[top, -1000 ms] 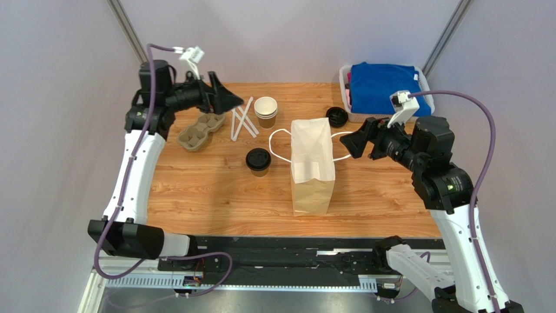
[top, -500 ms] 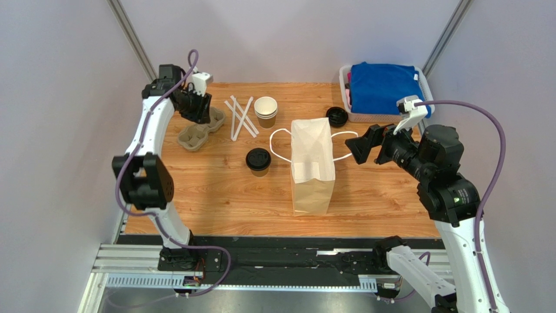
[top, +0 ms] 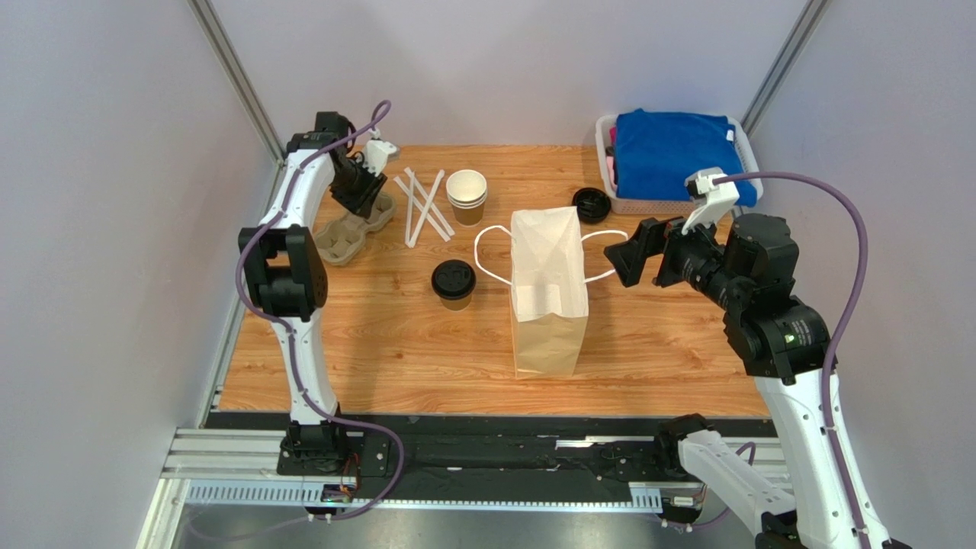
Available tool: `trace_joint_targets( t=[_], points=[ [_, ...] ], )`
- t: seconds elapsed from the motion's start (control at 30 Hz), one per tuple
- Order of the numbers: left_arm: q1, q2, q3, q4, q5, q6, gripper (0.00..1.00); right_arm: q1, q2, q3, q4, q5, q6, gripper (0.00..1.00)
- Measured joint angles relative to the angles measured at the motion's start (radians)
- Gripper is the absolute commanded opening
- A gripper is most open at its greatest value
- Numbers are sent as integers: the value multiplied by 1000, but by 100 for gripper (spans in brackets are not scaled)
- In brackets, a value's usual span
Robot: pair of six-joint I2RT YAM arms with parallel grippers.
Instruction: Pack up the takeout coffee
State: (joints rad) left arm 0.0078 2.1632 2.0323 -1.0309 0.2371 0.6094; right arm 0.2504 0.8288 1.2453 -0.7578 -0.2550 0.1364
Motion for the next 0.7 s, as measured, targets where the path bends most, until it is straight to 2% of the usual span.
trace_joint_targets(
  t=[0.37, 0.63, 0.7],
  points=[
    [-34, 57, 8, -33, -8, 52, 45, -15, 10, -5, 0, 0, 1, 99],
    [-40, 78, 10, -33, -19, 64, 41, -25, 23, -5, 0, -1, 5, 99],
    [-40, 90, 17, -35, -23, 69, 36, -27, 23, -5, 0, -1, 5, 99]
  ],
)
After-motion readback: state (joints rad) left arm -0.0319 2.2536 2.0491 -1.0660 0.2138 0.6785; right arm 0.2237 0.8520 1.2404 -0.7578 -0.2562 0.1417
